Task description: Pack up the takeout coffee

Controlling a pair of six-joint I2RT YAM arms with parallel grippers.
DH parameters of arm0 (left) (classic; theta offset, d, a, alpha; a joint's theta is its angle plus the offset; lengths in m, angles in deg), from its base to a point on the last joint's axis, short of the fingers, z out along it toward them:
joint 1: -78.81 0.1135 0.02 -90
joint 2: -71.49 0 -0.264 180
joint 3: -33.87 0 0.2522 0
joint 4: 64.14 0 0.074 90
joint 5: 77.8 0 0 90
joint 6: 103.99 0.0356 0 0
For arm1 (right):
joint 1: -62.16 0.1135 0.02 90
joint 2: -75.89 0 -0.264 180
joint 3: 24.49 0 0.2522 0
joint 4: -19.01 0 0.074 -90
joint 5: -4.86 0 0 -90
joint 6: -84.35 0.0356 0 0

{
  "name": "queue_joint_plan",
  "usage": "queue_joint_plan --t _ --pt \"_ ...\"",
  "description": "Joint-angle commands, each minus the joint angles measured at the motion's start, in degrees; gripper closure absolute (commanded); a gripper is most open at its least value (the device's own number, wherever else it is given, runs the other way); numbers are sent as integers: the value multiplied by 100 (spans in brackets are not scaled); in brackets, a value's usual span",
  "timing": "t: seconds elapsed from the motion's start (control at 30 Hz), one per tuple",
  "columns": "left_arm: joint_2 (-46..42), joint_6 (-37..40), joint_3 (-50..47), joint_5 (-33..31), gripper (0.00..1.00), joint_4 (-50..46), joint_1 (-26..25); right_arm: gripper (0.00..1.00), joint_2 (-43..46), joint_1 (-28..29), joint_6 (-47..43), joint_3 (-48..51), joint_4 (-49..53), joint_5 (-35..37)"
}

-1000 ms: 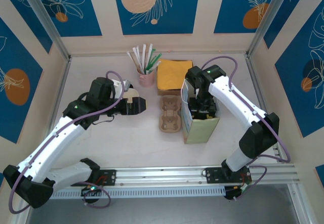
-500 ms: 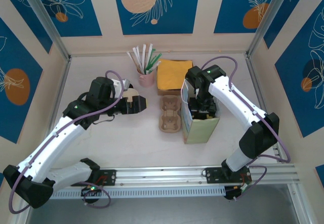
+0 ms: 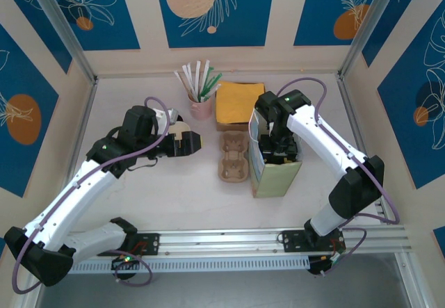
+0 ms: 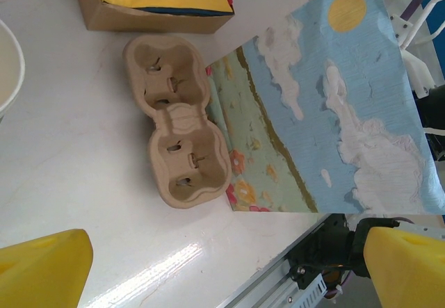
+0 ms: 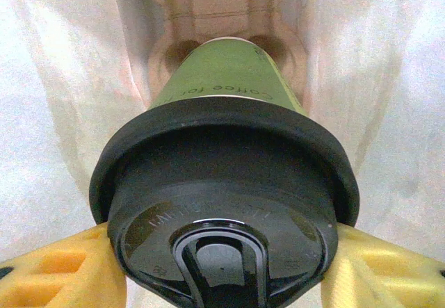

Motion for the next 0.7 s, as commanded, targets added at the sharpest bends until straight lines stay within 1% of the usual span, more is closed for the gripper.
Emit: queue_joint_plan --t 0.0,0.67 --pt "30 10 -55 163 0 146 -51 43 195 -23 55 -7 107 -142" --pt "55 6 -58 207 0 181 -49 43 366 74 183 195 144 -210"
